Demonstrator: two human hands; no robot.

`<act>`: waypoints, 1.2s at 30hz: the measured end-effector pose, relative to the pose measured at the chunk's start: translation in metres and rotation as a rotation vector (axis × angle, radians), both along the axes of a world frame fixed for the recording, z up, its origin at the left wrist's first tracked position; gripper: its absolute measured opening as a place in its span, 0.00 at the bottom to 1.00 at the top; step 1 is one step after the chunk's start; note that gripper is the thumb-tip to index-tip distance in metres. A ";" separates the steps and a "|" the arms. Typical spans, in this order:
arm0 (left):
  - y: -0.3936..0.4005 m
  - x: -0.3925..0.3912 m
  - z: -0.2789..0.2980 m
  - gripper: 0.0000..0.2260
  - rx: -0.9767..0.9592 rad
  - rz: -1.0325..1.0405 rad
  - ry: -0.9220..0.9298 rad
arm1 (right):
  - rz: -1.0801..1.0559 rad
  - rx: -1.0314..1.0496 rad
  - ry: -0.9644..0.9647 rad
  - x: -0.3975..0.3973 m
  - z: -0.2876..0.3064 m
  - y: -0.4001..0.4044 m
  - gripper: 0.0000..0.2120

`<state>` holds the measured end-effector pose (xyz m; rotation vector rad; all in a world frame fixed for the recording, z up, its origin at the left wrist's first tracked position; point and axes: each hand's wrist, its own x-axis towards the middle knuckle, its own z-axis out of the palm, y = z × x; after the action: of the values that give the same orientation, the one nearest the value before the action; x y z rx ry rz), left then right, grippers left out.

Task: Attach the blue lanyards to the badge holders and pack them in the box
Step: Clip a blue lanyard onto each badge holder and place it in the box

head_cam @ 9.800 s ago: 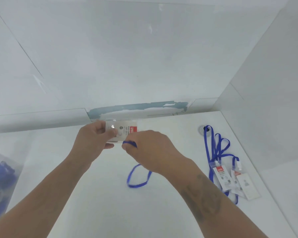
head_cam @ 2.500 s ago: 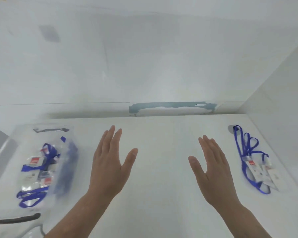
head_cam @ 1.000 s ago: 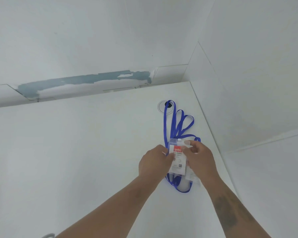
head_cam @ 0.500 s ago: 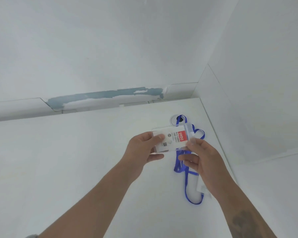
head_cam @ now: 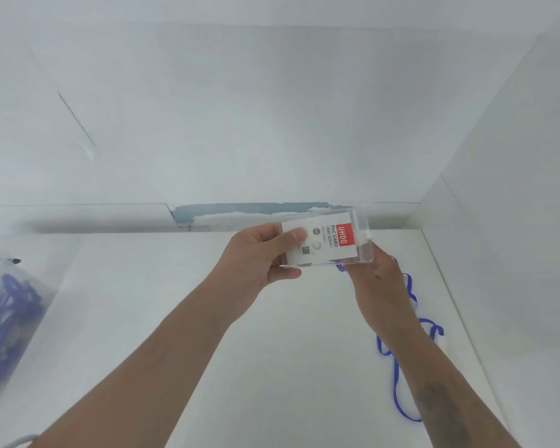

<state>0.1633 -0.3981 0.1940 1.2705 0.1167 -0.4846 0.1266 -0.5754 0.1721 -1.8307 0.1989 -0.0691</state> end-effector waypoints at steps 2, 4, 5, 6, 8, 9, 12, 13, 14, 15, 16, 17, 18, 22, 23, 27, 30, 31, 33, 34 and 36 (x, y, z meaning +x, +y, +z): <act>0.013 0.000 0.012 0.07 -0.013 0.037 -0.018 | -0.001 0.035 0.005 0.005 0.007 0.023 0.11; 0.023 0.002 0.022 0.10 -0.007 0.081 -0.038 | 0.011 0.053 0.011 0.009 0.011 0.043 0.15; 0.026 0.004 0.026 0.10 0.000 0.104 -0.051 | 0.032 0.041 0.013 0.010 0.012 0.051 0.16; 0.029 0.006 0.030 0.10 0.013 0.130 -0.062 | 0.066 0.010 0.013 0.010 0.015 0.059 0.16; 0.036 0.009 0.038 0.08 0.066 0.205 -0.088 | 0.171 -0.135 0.014 0.008 0.024 0.075 0.16; 0.037 0.012 0.040 0.06 0.118 0.245 -0.110 | 0.234 -0.243 0.021 0.006 0.027 0.080 0.16; 0.045 0.017 0.041 0.05 0.418 0.334 -0.260 | 0.459 -0.671 0.008 0.000 0.046 0.089 0.16; 0.049 0.016 0.040 0.06 0.509 0.331 -0.306 | 0.499 -0.770 -0.020 0.000 0.055 0.091 0.15; 0.056 0.014 0.039 0.06 0.572 0.312 -0.336 | 0.510 -0.833 -0.056 0.000 0.066 0.093 0.15; 0.061 0.012 0.037 0.06 0.613 0.274 -0.352 | 0.505 -0.868 -0.088 0.003 0.077 0.092 0.15; 0.067 0.010 0.037 0.06 0.631 0.234 -0.356 | 0.501 -0.890 -0.111 0.008 0.088 0.090 0.15; 0.073 0.006 0.037 0.06 0.628 0.192 -0.349 | 0.501 -0.907 -0.120 0.014 0.099 0.088 0.13; 0.078 0.002 0.039 0.05 0.613 0.147 -0.337 | 0.501 -0.910 -0.120 0.021 0.108 0.086 0.11; 0.095 -0.012 0.051 0.04 0.538 -0.024 -0.277 | 0.518 -0.744 -0.136 0.045 0.130 0.076 0.05; 0.100 -0.015 0.054 0.04 0.491 -0.050 -0.260 | 0.521 -0.654 -0.121 0.049 0.132 0.074 0.05; 0.117 -0.022 0.066 0.06 0.185 -0.038 -0.165 | 0.451 -0.214 0.032 0.057 0.111 0.073 0.06; 0.124 -0.022 0.068 0.07 -0.017 0.090 -0.070 | 0.405 -0.118 0.125 0.044 0.079 0.090 0.09; 0.124 -0.020 0.066 0.06 -0.062 0.138 -0.042 | 0.408 -0.119 0.155 0.036 0.069 0.097 0.11; 0.126 -0.018 0.060 0.07 -0.112 0.221 0.005 | 0.459 -0.086 0.206 0.016 0.056 0.119 0.15; 0.126 -0.017 0.057 0.07 -0.097 0.253 0.018 | 0.502 -0.106 0.209 0.006 0.053 0.130 0.15; 0.125 -0.017 0.048 0.08 0.054 0.315 0.014 | 0.611 -0.316 0.174 -0.010 0.056 0.145 0.15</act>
<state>0.1464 -0.2731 0.2419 1.2732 0.3375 -0.2201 0.1162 -0.4307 0.2282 -2.1394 -0.2712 0.5125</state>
